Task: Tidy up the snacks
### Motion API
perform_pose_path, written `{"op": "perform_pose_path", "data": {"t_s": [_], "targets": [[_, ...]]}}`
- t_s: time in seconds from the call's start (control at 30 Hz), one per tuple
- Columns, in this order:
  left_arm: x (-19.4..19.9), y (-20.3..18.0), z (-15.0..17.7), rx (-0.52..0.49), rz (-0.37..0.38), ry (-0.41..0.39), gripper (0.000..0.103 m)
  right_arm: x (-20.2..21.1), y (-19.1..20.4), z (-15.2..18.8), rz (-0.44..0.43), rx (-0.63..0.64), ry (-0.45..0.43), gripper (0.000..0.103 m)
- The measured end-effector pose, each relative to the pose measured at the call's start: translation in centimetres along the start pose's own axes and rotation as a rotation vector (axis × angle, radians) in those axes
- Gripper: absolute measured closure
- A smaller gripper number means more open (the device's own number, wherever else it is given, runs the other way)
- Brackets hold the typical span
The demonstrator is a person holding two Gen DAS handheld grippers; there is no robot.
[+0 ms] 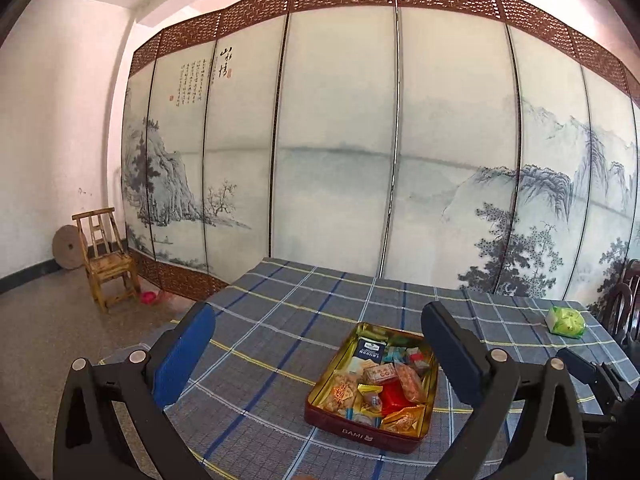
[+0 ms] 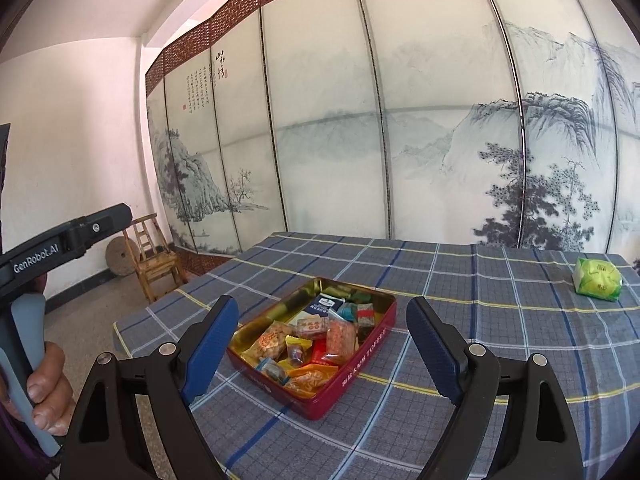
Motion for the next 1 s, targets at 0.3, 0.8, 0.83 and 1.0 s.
{"op": "perform_pose_path", "data": {"t_s": [0.3,0.8,0.83,1.0], "targets": [[1.4,-0.6,-0.6,-0.006,0.029,-0.003,0.001,1.7,-0.1,-0.2,0.006,0.005,-0.029,0.014],[0.4,-1.0,-0.2,-0.019,-0.001,0.034,0.001,1.7,0.0,-0.3,0.006,0.01,-0.01,0.011],[0.3,-1.1,-0.1,-0.021,-0.003,0.036,0.001,1.7,0.0,-0.3,0.005,0.009,-0.009,0.011],[-0.1,-1.2,0.1,-0.027,-0.011,0.046,0.001,1.2,-0.3,-0.1,0.008,0.004,0.005,0.01]]}}
Point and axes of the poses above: each gripper's, at about its wrist camera, not at the fingertips, and x roughly against the way its jaws point, y to its left, z to its underside, the point moved 2 cm from there along -x, roughly the way its jaws point, and after that the axes turned 12 degrees about y, right-handed, at the moved point
